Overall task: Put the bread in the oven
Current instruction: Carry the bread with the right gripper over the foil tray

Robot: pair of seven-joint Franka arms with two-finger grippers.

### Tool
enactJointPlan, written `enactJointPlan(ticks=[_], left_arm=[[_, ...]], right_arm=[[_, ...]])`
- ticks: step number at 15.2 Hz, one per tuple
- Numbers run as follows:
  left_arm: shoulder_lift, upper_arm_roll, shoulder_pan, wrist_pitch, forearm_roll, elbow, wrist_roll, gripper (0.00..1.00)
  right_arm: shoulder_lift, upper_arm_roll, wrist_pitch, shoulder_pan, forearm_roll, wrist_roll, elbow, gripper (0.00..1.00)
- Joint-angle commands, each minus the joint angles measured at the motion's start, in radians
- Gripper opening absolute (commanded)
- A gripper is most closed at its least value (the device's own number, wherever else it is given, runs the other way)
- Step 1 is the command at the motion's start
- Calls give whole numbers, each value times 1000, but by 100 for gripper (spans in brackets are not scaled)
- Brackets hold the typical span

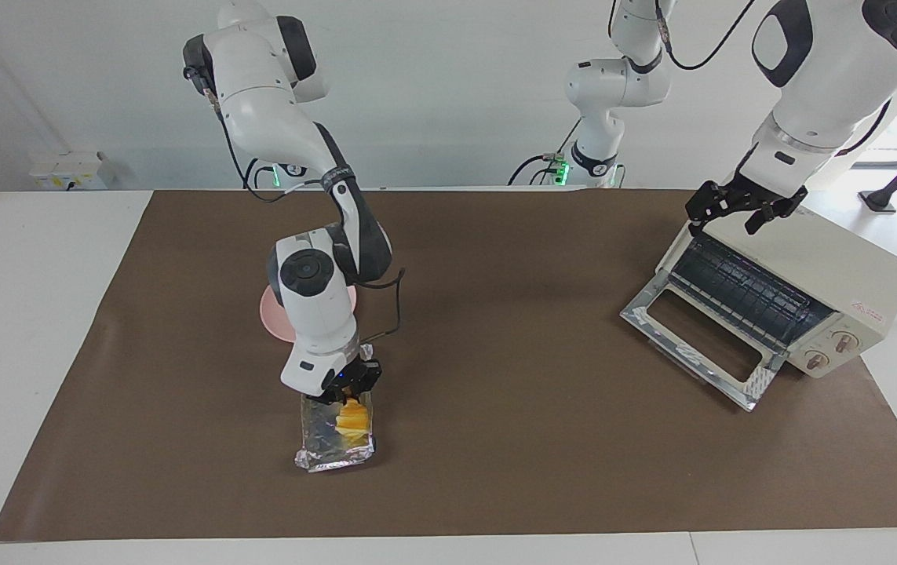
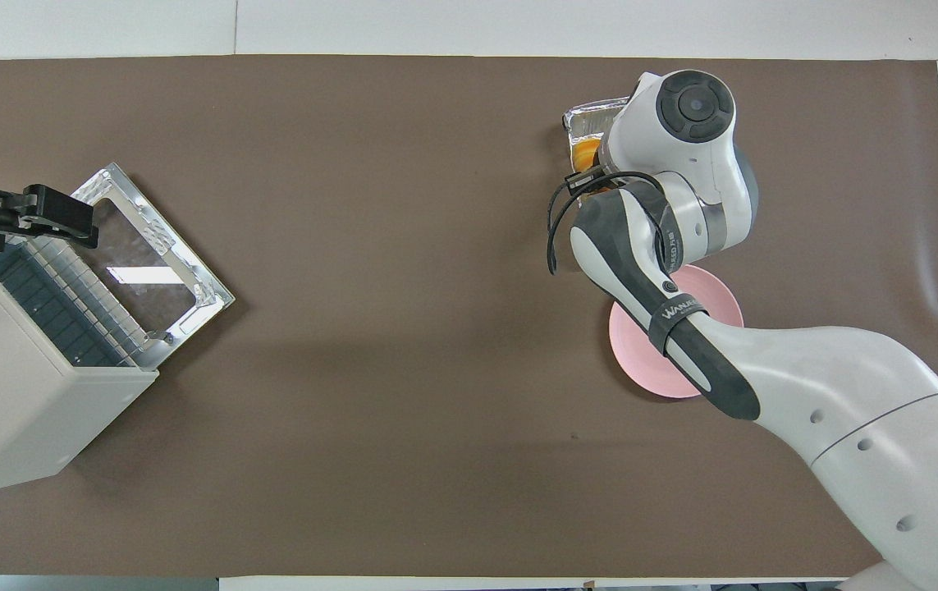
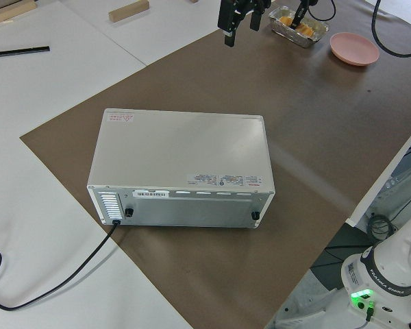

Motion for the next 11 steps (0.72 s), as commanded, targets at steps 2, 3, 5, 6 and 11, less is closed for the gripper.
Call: enactJointPlan(ticks=[2, 3, 5, 6, 11], left_arm=[[-29, 3, -1, 10, -7, -32, 0, 100], [-29, 3, 1, 11, -9, -32, 0, 100], [-29, 5, 1, 10, -9, -32, 0, 100], [-29, 3, -1, 10, -9, -32, 0, 100], [-29, 3, -1, 10, -9, -32, 0, 100]], right_arm=[[-61, 2, -129, -17, -4, -11, 23, 100], [-73, 4, -185, -25, -4, -14, 54, 100], [-96, -1, -251, -43, -9, -31, 77, 100], [-99, -2, -251, -60, -7, -63, 77, 100], [-96, -2, -138, -120, -7, -138, 8, 100]])
